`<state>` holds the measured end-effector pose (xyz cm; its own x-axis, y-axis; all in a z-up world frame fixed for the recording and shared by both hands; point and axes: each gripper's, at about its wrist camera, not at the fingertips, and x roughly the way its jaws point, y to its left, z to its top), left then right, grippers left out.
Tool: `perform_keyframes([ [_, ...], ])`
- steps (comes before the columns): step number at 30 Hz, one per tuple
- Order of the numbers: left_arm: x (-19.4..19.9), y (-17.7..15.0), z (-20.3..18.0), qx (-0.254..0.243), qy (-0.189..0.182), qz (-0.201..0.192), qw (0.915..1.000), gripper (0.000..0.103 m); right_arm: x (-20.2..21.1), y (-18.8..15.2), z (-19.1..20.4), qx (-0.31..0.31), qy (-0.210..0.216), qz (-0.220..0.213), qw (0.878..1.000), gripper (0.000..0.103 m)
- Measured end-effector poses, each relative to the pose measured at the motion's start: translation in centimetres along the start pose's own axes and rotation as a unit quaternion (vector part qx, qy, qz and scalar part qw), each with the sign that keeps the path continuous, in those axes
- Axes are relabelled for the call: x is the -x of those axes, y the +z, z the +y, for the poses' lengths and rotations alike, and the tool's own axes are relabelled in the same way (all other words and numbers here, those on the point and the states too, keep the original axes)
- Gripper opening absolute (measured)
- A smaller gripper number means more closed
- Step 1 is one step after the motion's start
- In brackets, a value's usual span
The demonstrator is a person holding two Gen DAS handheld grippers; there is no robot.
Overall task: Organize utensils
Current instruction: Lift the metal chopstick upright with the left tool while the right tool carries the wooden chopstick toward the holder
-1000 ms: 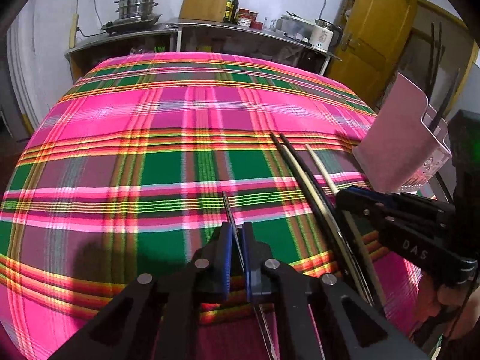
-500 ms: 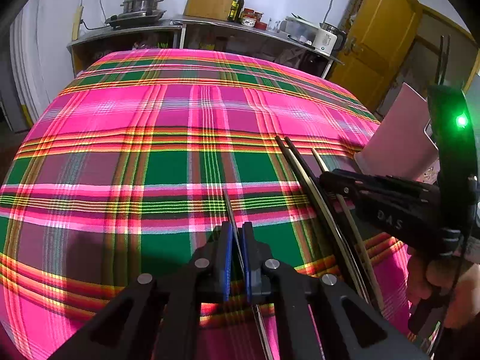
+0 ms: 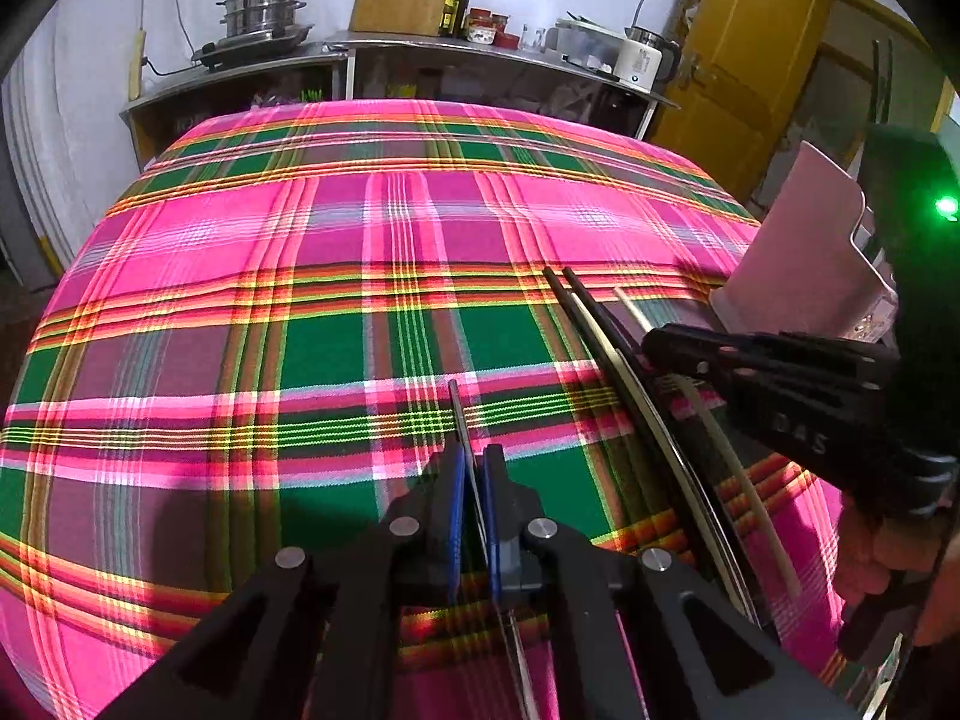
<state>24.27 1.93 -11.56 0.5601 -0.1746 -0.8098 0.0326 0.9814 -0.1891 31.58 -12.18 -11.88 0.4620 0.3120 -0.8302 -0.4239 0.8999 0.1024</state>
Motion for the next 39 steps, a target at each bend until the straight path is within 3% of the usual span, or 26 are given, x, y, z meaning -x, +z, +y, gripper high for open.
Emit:
perform_keyframes([
  [20, 8.7, 1.3, -1.6, -0.012, -0.026, -0.062, 0.9977, 0.004, 11.4, 0.1, -0.2, -0.024, 0.032, -0.108, 0.993, 0.007],
  [24, 8.8, 0.8, -1.7, -0.005, -0.031, -0.055, 0.998, 0.004, 10.9, -0.6, -0.3, -0.027, 0.031, -0.092, 0.995, 0.007],
  [33, 7.8, -0.4, -1.5, -0.006, -0.036, -0.036, 0.9987, 0.004, 6.0, -5.4, -2.0, -0.055, 0.011, -0.008, 0.998, 0.007],
  [39, 7.7, -0.7, -1.6, -0.002, -0.041, -0.03, 0.9987, 0.004, 5.4, -6.1, -2.6, -0.056, 0.003, 0.002, 0.998, 0.007],
])
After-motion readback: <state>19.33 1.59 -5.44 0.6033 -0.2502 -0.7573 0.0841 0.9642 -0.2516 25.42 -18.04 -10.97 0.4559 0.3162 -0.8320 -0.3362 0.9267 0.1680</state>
